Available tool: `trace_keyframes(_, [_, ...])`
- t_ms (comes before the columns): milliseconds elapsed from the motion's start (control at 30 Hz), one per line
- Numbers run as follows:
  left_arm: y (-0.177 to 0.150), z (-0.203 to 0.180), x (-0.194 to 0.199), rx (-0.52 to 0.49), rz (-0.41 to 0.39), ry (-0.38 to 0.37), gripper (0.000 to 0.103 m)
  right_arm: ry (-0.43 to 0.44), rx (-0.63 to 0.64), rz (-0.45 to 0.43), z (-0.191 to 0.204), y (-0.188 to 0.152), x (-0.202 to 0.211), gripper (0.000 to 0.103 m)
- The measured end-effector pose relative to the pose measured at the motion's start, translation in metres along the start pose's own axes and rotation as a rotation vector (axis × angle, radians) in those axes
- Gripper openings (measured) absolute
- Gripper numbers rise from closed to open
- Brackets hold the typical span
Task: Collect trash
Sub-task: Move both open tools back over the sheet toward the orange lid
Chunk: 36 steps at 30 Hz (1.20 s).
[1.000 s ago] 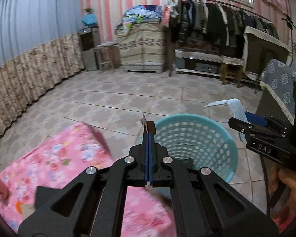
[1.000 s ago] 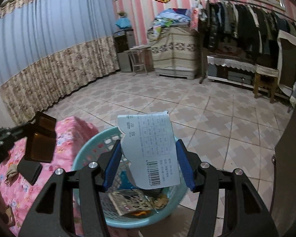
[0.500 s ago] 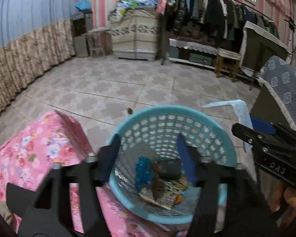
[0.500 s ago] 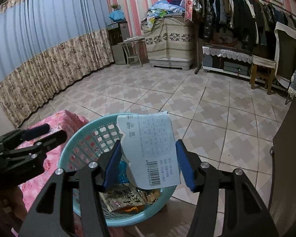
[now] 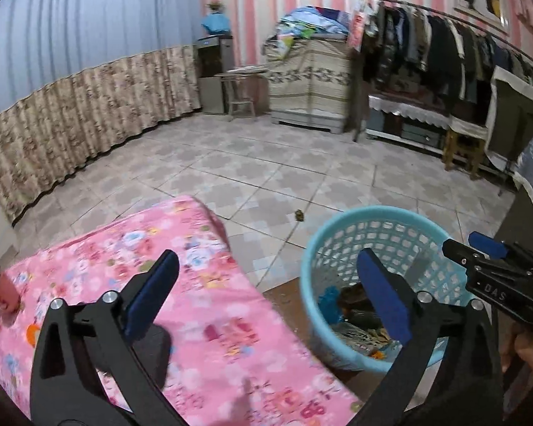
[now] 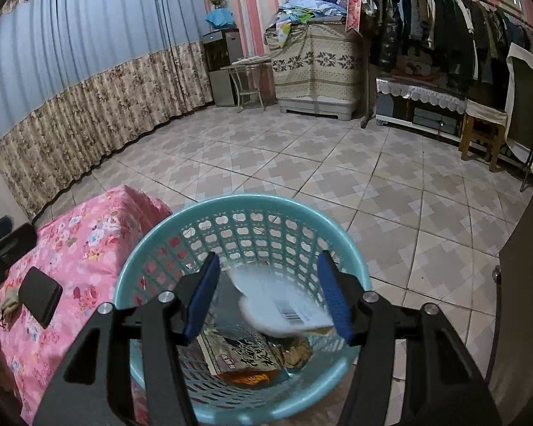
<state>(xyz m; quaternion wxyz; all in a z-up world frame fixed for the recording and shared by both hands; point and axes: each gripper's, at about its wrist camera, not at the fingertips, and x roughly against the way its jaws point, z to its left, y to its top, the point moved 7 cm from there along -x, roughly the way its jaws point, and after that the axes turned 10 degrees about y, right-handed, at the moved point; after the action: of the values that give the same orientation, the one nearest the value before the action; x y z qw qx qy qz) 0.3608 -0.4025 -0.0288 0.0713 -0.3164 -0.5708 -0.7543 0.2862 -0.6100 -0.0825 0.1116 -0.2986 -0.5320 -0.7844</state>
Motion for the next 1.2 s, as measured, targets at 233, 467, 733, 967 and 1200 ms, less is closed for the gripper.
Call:
trace_keyframes(233, [-0.006,0.029,0.011,0.035,0.001,0.031,0.098,-0.033,-0.011,-0.012,0.010,0.002,-0.005,0.087])
trace_keyframes(467, [-0.018,0.067,0.028,0.073,-0.015,0.079,0.098,-0.048,0.013,-0.045,0.027,0.009,0.003,0.093])
trace_keyframes(733, [-0.043,0.139,0.048,0.089,-0.016,0.185,0.098,-0.028,0.102,-0.048,0.077,0.005,0.003,0.093])
trace_keyframes(967, [-0.078,0.231,0.059,0.150,0.033,0.281,0.098,0.058,0.185,-0.025,0.147,-0.012,-0.006,0.093])
trace_keyframes(1200, [-0.112,0.315,0.050,0.241,0.104,0.374,0.098,0.154,0.268,0.033,0.223,-0.039,-0.023,0.093])
